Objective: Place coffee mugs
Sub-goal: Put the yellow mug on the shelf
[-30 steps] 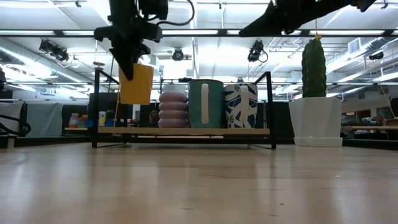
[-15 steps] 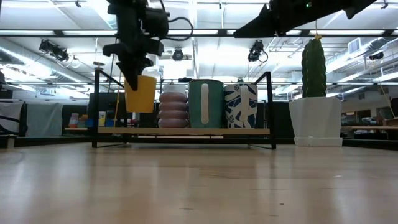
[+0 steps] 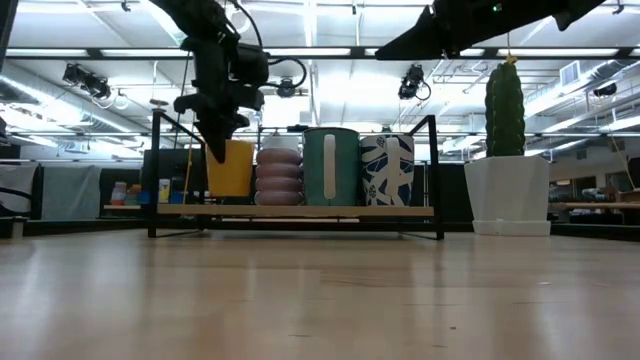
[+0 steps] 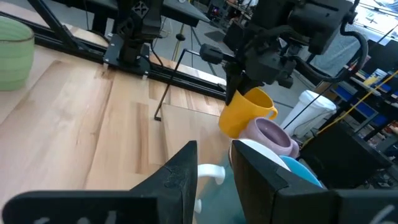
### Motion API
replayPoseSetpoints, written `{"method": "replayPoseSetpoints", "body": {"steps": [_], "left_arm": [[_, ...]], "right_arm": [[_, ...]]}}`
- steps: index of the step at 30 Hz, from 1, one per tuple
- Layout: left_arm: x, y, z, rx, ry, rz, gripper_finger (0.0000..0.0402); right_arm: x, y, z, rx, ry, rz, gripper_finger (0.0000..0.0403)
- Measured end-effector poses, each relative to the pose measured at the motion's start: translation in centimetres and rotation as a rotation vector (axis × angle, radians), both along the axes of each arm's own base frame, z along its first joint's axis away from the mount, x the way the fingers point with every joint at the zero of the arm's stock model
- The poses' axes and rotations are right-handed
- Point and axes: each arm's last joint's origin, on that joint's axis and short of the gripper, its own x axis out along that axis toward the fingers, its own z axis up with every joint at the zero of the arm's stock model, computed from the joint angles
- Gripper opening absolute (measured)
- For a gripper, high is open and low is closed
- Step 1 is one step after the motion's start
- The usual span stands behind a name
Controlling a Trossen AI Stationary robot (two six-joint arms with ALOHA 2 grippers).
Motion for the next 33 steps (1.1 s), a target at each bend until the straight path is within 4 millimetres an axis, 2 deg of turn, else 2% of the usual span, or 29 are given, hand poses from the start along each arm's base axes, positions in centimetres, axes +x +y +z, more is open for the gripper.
{"method": "replayPoseSetpoints", "body": {"steps": [10,17,33], "left_arm": [[0.0,1.7,-1.9,-0.039,0.028,-0.006,0.0029],[-0.3,2.3,-2.0,-0.041,0.029,0.016,0.0032],[-0.4,1.9,-1.5,-0.033,0.036,0.090,0.0119]], "right_arm": [[0.0,0.0,0.0,-0.001,0.001,0.000,0.0105],[0.0,0.0,0.0,-0.001,0.002,0.000,0.0105],[0.0,0.0,0.0,-0.001,0.002,0.000,0.0105]]}}
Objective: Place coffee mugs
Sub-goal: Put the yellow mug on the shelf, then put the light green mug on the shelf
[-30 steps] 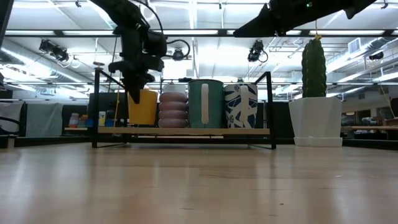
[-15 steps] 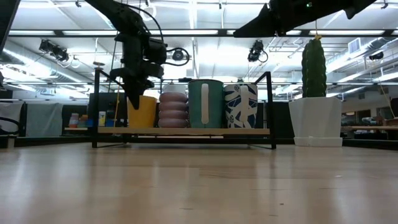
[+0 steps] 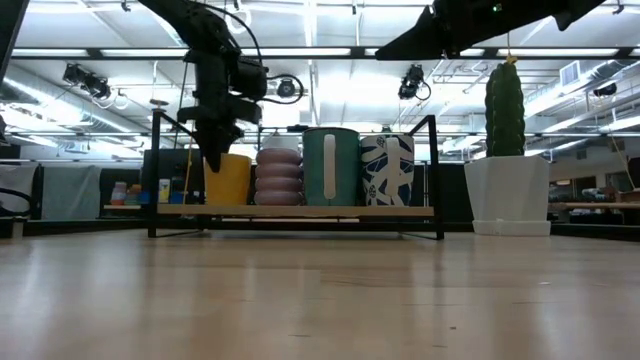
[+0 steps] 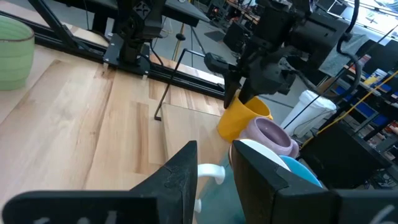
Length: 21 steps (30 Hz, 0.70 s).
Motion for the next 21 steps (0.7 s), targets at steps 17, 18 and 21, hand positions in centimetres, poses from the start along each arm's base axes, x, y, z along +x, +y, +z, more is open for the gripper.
{"method": "replayPoseSetpoints", "body": {"steps": [17,18,21], "left_arm": [[-0.2,-5.7,6.5,0.194,-0.185,0.008,0.0167],[0.0,-6.6,6.8,0.185,-0.204,0.016,0.0167],[0.1,-9.6,7.5,0.067,-0.255,0.038,0.0167]], "right_arm": [[0.0,0.0,0.0,-0.006,0.001,0.000,0.0105],[0.0,-0.1,0.0,-0.009,0.002,-0.002,0.0105],[0.0,-0.3,0.0,-0.026,0.008,-0.008,0.0105]]}}
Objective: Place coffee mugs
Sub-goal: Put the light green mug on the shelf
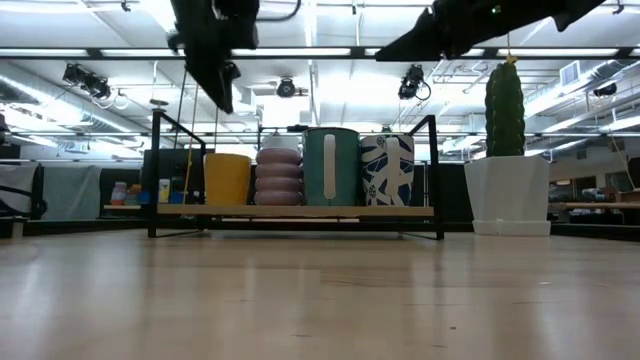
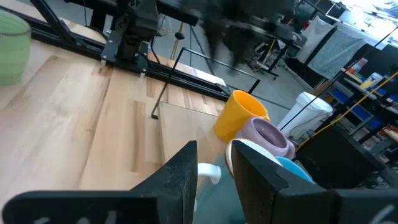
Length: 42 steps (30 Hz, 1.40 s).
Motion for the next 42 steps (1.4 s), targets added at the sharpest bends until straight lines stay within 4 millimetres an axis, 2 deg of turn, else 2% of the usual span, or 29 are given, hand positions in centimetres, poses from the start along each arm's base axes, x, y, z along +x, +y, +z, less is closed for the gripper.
{"method": "replayPoseSetpoints", "body": {"steps": [6,8,11,14,19,24,30,34,42], "left_arm": [[0.7,-6.6,0.1,-0.461,0.002,0.093,0.0167],[1.0,-9.1,0.1,-0.528,0.035,0.118,0.0167],[1.1,-13.0,-0.1,-0.534,0.082,0.114,0.0167],[0.6,-16.4,-0.2,-0.463,0.106,0.103,0.0167],[-0.6,-20.7,-0.2,-0.373,0.076,0.174,0.0162],[-2.0,-23.1,-0.8,-0.321,0.074,0.316,0.0154],[-5.2,-25.3,-4.5,-0.260,0.186,0.438,0.0137],[-6.0,-26.3,-6.3,-0.328,0.237,0.470,0.0127],[-6.3,-26.6,-5.8,-0.462,0.285,0.539,0.0121]], "right_arm": [[0.1,-0.7,0.2,-0.046,-0.005,-0.013,0.0105],[0.1,-1.1,0.3,-0.055,-0.006,-0.004,0.0105],[0.2,-1.7,0.3,-0.061,-0.005,0.020,0.0105],[0.2,-2.4,0.4,-0.060,-0.021,0.026,0.0105],[0.3,-3.6,0.9,-0.053,-0.067,0.059,0.0105],[0.3,-4.3,1.3,-0.045,-0.113,0.119,0.0105],[0.3,-4.9,1.4,-0.025,-0.130,0.238,0.0105],[0.2,-5.2,1.5,-0.020,-0.138,0.255,0.0105],[0.2,-5.2,1.5,-0.021,-0.147,0.253,0.0105]]}}
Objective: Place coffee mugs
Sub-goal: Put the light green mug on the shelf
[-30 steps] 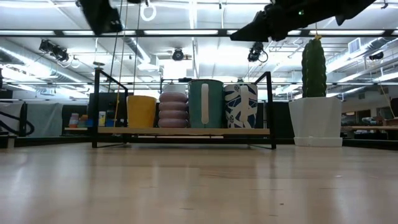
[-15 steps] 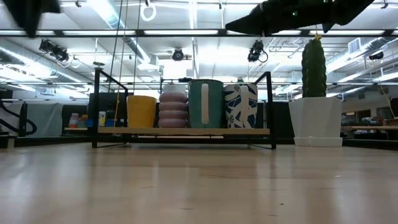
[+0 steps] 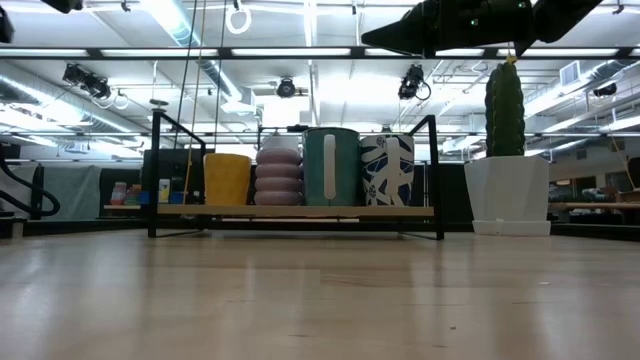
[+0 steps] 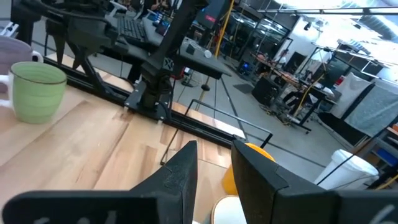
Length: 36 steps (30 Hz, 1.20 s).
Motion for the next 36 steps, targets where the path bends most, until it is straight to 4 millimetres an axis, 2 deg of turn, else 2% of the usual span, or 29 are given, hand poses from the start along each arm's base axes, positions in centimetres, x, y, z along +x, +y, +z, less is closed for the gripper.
{"method": "replayPoseSetpoints", "body": {"steps": [4,9,14,18,24,29,36], "left_arm": [[-0.2,0.0,0.0,0.019,0.016,0.098,0.0126],[-0.1,0.1,-0.1,0.044,-0.001,0.172,0.0162],[-0.3,-0.2,-0.2,0.062,-0.003,0.178,0.0197],[-0.8,-0.7,-1.0,0.069,-0.008,0.202,0.0202],[-1.7,-1.8,-3.3,0.026,-0.026,0.221,0.0191],[-1.9,-1.8,-4.8,0.002,-0.023,0.236,0.0173],[-1.2,-1.4,-5.3,-0.043,-0.013,0.265,0.0104]], "right_arm": [[0.0,0.0,0.0,0.002,0.000,0.000,0.0105],[0.0,0.0,0.0,0.002,0.000,0.000,0.0105],[0.0,0.0,0.0,0.002,0.000,0.000,0.0105],[0.0,0.0,0.0,0.002,0.000,0.001,0.0105],[0.0,0.0,0.0,0.002,0.000,0.001,0.0105],[0.0,0.0,0.1,0.002,-0.007,0.001,0.0105],[0.0,0.0,0.1,0.002,-0.006,0.001,0.0105]]}}
